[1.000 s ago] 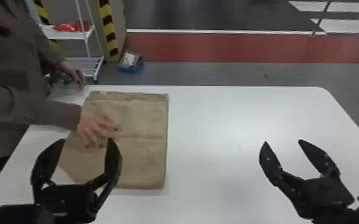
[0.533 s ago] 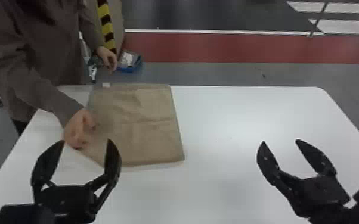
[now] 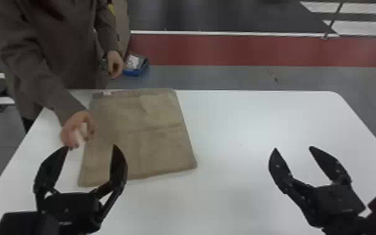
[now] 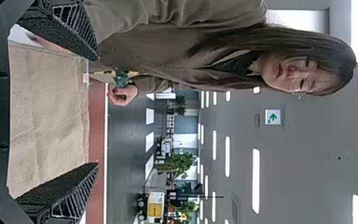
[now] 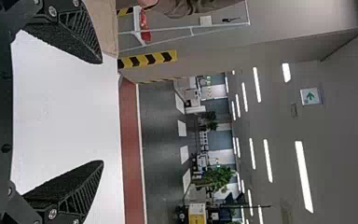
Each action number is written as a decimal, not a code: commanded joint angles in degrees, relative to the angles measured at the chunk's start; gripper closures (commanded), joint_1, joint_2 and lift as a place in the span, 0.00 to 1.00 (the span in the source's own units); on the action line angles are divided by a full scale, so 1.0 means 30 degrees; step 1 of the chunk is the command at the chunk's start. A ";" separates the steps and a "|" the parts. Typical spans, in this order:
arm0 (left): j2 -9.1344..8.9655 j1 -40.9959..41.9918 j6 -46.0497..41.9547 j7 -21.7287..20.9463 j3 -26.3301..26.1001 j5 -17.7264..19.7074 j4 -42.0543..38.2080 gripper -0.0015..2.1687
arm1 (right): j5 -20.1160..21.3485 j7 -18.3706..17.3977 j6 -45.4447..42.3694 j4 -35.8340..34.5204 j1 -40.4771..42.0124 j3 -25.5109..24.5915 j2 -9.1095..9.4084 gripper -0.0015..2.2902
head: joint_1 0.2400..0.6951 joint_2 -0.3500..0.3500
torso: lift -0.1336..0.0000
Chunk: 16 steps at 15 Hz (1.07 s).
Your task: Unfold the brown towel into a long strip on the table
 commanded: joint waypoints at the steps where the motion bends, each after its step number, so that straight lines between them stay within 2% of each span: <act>1: 0.0023 -0.0008 0.0010 0.0003 0.0002 -0.0039 0.0008 0.04 | 0.0000 0.0001 0.0009 0.0028 -0.0015 -0.0010 0.0003 0.05 | 1.00 0.45 | 0.12; 16: 0.0023 0.0080 0.0010 -0.0085 -0.0056 -0.0127 -0.0021 0.04 | 0.0088 -0.0028 0.0127 0.0057 -0.0191 -0.0040 -0.0085 0.05 | 1.00 0.45 | 0.12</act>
